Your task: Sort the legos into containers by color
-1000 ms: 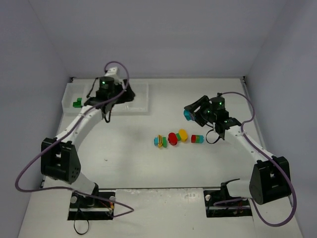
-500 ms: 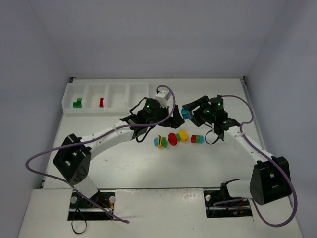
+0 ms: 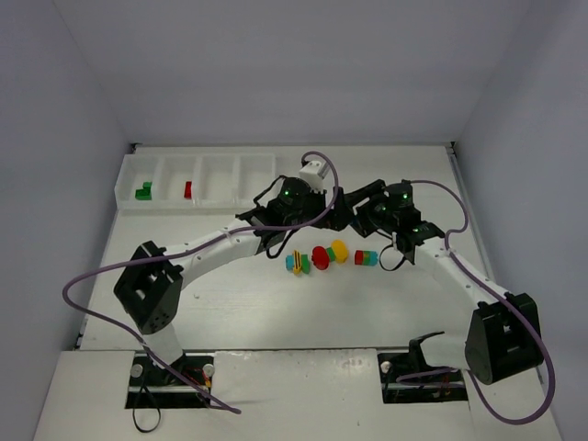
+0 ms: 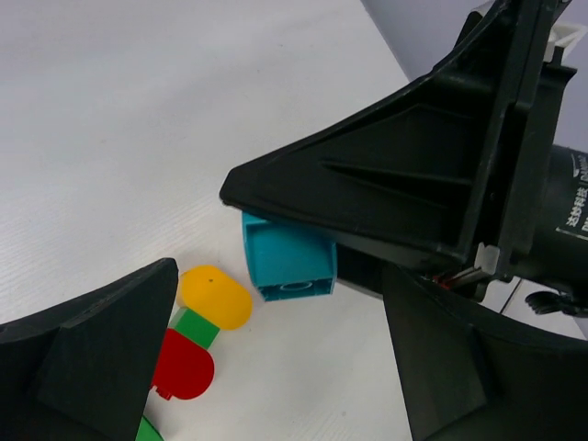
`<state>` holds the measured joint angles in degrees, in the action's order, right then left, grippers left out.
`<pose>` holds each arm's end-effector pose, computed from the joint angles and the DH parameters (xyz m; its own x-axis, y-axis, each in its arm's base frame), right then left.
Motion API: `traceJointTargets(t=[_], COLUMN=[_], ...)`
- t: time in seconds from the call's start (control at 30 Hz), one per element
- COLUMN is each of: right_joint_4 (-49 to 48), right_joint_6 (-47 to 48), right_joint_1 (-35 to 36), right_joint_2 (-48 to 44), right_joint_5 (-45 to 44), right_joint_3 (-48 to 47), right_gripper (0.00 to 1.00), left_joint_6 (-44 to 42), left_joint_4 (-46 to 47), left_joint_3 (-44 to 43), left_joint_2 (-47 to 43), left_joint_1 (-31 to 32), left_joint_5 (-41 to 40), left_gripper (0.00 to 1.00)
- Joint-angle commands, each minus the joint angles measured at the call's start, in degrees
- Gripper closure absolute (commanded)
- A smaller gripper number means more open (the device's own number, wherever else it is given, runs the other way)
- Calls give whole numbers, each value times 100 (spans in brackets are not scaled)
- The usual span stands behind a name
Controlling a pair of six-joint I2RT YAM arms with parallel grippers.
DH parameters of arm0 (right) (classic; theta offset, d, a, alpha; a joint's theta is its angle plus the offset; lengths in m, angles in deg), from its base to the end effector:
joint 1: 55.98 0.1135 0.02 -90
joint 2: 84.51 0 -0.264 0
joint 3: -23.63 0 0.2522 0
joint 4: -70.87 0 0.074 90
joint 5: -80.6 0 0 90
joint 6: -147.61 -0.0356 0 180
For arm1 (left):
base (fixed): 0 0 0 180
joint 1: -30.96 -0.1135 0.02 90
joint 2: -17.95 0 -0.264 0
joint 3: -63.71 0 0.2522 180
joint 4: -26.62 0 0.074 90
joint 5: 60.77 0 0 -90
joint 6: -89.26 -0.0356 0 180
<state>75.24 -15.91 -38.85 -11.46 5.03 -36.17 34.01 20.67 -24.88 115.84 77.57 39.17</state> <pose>0.2763 0.0945 0.2754 -0.5732 0.7951 -0.1980 0.1321 0.3282 0.9353 0.2774 -0.3024 0.3056 -0.6217 -0.1597 -0.7668 0.5791 0.5655 -0.5872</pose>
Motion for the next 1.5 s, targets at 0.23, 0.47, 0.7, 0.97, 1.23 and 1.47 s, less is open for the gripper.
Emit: traceJointTargets(t=[0.23, 0.47, 0.7, 0.97, 1.23, 1.47], right_joint_4=[-441, -511, -503, -205, 297, 332], right_joint_6=[-189, -198, 56, 548, 1313, 1629], right_joint_1=[151, 177, 116, -227, -289, -289], right_joint_2=[-178, -178, -195, -90, -63, -2], right_joint_5=[24, 59, -169, -414, -767, -626], right_joint_3=[-19, 34, 122, -89, -335, -327], right_gripper=[97, 94, 13, 0, 0, 0], left_joint_6=[-11, 24, -99, -652, -1540, -1857], left_joint_4=[511, 493, 90, -702, -2283, -2977], left_joint_3=[-463, -401, -234, 258, -1074, -2341], left_joint_2=[64, -24, -279, -762, -158, 975], left_joint_1=[111, 111, -20, -889, -2612, -3535], left_joint_5=[-202, -264, -378, -466, -1133, -1450], left_gripper=[30, 86, 100, 100, 93, 88])
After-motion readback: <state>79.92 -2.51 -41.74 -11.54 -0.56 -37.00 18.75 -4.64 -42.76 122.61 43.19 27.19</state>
